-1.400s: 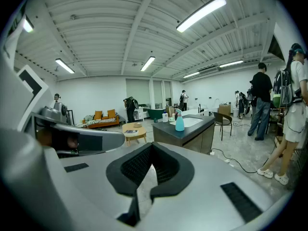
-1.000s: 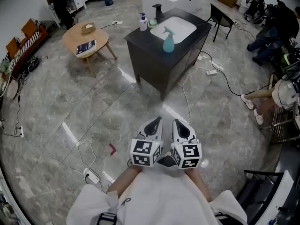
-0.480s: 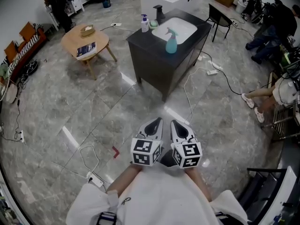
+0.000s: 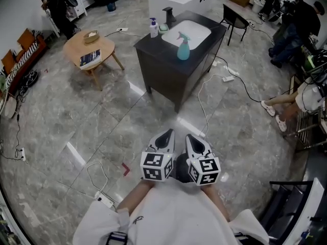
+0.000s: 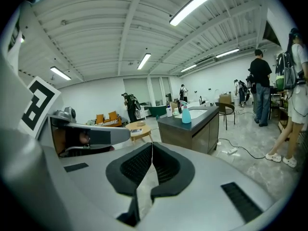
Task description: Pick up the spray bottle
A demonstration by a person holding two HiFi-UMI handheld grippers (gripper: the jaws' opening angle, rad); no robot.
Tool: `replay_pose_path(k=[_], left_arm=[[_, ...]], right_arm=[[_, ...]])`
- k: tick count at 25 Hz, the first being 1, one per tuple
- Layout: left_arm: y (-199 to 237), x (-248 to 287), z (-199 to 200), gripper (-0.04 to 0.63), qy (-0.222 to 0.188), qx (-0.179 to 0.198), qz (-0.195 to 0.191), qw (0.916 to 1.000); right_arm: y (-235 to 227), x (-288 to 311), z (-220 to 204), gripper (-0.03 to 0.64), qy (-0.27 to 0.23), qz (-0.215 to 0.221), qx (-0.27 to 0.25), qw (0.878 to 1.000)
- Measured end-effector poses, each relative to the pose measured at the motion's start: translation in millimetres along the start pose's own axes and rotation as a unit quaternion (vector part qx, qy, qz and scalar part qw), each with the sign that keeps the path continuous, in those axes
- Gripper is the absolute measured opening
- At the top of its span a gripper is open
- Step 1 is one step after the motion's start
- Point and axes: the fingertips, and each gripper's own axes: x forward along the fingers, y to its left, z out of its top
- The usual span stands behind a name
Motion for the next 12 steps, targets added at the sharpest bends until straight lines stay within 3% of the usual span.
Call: replay_pose_path(k=[12], left_arm=[[5,66,17,0.029,0.002,-0.005,0.019,0.9998]], right_arm=[[-59,49,23,0.026,-0.001,0.018,-0.006,1.000]])
